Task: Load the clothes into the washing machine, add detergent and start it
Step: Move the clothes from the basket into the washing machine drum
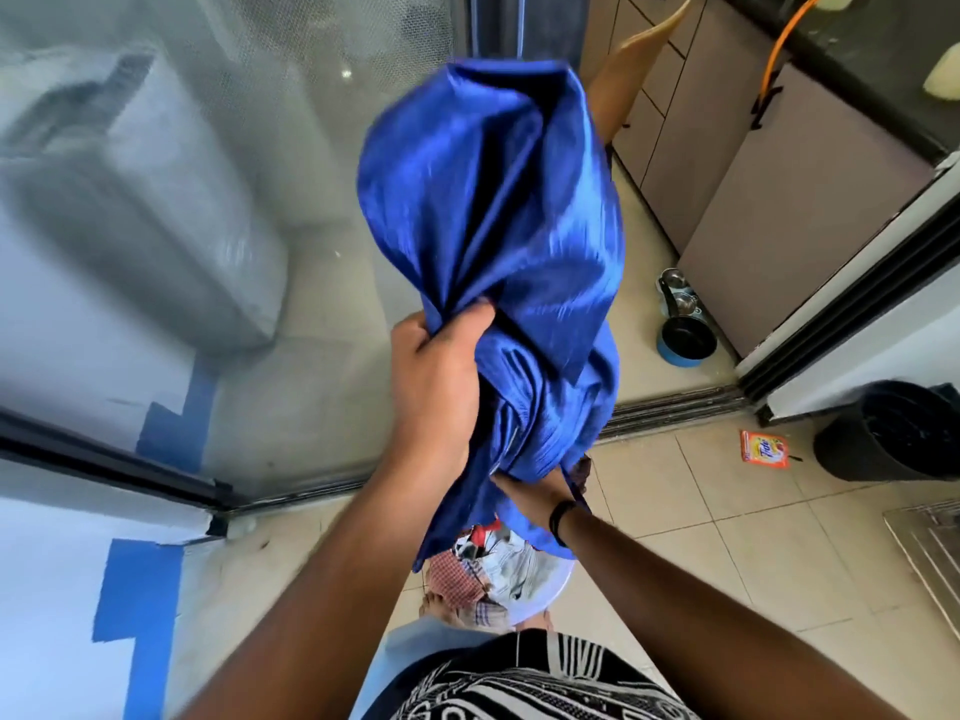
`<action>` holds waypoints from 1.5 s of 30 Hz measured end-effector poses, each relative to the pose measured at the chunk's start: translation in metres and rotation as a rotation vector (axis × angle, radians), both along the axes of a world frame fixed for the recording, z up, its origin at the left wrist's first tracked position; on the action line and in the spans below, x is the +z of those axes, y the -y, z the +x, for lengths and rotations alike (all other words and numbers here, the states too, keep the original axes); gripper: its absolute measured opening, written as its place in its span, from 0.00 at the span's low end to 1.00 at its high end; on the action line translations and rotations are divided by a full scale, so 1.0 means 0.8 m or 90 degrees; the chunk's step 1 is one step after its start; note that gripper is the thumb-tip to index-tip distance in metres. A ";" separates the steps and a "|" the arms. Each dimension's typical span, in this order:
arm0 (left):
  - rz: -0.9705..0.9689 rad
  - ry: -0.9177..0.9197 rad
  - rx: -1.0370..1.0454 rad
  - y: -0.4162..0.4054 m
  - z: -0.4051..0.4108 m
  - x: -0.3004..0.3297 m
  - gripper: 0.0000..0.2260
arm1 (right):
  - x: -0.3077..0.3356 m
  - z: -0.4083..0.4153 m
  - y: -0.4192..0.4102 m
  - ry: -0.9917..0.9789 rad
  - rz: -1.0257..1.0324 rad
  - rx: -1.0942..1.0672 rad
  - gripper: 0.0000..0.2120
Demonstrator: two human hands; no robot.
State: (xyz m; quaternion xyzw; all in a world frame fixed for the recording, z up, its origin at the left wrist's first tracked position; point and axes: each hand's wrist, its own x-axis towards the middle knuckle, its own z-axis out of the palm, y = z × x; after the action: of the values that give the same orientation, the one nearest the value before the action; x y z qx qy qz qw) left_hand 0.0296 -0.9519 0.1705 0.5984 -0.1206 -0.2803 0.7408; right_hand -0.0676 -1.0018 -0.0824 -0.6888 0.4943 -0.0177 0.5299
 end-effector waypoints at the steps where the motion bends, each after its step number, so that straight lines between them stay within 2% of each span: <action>1: -0.020 -0.021 -0.003 0.002 0.001 0.005 0.03 | 0.008 0.003 0.000 0.005 0.002 -0.014 0.23; 4: -0.019 -0.034 -0.015 0.008 0.016 -0.002 0.05 | 0.011 -0.003 -0.001 -0.001 0.017 -0.064 0.15; 7: 0.048 -0.016 -0.021 0.001 0.047 -0.047 0.03 | -0.005 -0.020 -0.008 -0.032 0.047 -0.087 0.13; 9: 0.156 0.026 -0.022 -0.013 0.068 -0.101 0.14 | -0.009 -0.035 -0.013 -0.044 0.068 -0.104 0.10; 12: 0.311 0.104 -0.029 -0.045 0.073 -0.177 0.23 | -0.012 -0.050 -0.012 -0.058 0.085 -0.107 0.08; 14: 0.358 0.125 -0.107 -0.064 0.063 -0.220 0.28 | -0.012 -0.051 -0.005 -0.056 0.089 -0.100 0.07; 17: 0.403 0.183 -0.361 -0.084 0.047 -0.263 0.36 | 0.003 -0.034 0.014 -0.027 0.074 -0.077 0.09; 19: 0.410 0.190 -0.507 -0.090 0.040 -0.274 0.40 | 0.032 -0.015 0.030 0.020 0.049 -0.065 0.15; 21: 0.406 0.212 -0.545 -0.092 0.037 -0.285 0.45 | 0.069 0.005 0.043 0.104 0.031 -0.052 0.18; 23: 0.420 0.246 -0.526 -0.091 0.031 -0.286 0.51 | 0.126 0.025 0.046 0.181 0.039 -0.030 0.19; 24: 0.425 0.240 -0.507 -0.086 0.027 -0.282 0.48 | 0.154 0.035 0.045 0.225 0.059 -0.008 0.21; 27: 0.406 0.179 -0.397 -0.070 0.019 -0.254 0.25 | 0.243 0.053 0.028 0.342 0.132 0.060 0.26; 28: 0.417 0.202 -0.344 -0.064 0.018 -0.240 0.19 | 0.264 0.054 0.022 0.386 0.142 0.078 0.26; 32: 0.389 0.189 -0.136 -0.052 0.034 -0.212 0.12 | 0.321 0.048 0.010 0.535 0.211 0.033 0.16; 34: 0.434 0.198 -0.083 -0.046 0.044 -0.201 0.05 | 0.323 0.045 0.018 0.567 0.250 -0.006 0.17; 37: 0.426 0.184 -0.043 -0.043 0.051 -0.198 0.08 | 0.279 0.043 0.044 0.500 0.177 -0.136 0.25; 39: 0.414 0.149 -0.021 -0.047 0.050 -0.200 0.13 | 0.211 0.029 0.056 0.377 0.124 -0.219 0.21; 41: 0.384 0.129 -0.011 -0.049 0.047 -0.195 0.15 | 0.122 0.004 0.057 0.237 0.112 -0.252 0.11; 42: 0.358 0.124 -0.005 -0.049 0.045 -0.186 0.13 | 0.068 -0.009 0.058 0.161 0.097 -0.202 0.08; 45: 0.301 0.125 0.003 -0.039 0.047 -0.154 0.08 | -0.046 -0.042 0.046 -0.055 0.038 0.087 0.19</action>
State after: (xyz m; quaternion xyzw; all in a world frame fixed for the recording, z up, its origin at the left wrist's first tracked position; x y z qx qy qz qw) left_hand 0.0669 -0.9208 0.0474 0.7798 -0.1214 -0.2396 0.5655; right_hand -0.1009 -1.0384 -0.1191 -0.7052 0.4687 0.0630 0.5282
